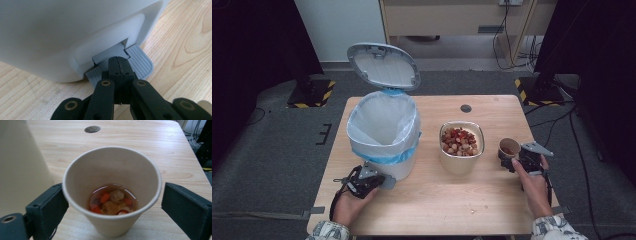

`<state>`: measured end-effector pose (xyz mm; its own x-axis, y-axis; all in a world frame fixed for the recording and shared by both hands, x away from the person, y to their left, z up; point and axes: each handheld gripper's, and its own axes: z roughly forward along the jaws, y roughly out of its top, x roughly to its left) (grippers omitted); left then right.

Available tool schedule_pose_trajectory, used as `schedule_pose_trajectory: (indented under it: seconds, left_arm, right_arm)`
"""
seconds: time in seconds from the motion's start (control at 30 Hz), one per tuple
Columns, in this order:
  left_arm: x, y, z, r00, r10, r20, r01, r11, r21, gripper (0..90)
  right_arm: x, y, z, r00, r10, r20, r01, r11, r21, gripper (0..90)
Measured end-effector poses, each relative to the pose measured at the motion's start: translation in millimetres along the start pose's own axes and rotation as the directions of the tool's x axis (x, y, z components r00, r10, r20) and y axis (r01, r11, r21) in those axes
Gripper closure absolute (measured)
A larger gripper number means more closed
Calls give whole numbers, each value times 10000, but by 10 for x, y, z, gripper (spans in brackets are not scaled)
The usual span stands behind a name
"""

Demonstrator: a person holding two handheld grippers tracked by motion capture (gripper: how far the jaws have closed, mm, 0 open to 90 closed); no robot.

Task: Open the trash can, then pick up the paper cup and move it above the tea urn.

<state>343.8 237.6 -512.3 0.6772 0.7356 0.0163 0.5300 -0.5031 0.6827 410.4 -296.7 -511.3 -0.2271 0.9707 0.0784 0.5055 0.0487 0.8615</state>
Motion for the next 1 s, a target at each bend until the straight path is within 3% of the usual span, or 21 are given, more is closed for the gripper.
schedule_pose_trajectory:
  seconds: [0.33,0.6,1.0]
  left_arm:
    - [-5,3,0,10000,18,-35,-18,10000,17,899]
    - [3,-3,0,10000,14,24,-14,10000,-23,899]
    - [-11,6,2,10000,49,-68,-49,10000,27,899]
  right_arm:
    - [26,27,41,9997,-99,-229,96,9999,-144,66]
    - [86,48,146,9996,-247,98,248,9997,-78,76]
    - [63,12,158,9995,-293,116,294,9995,-86,124]
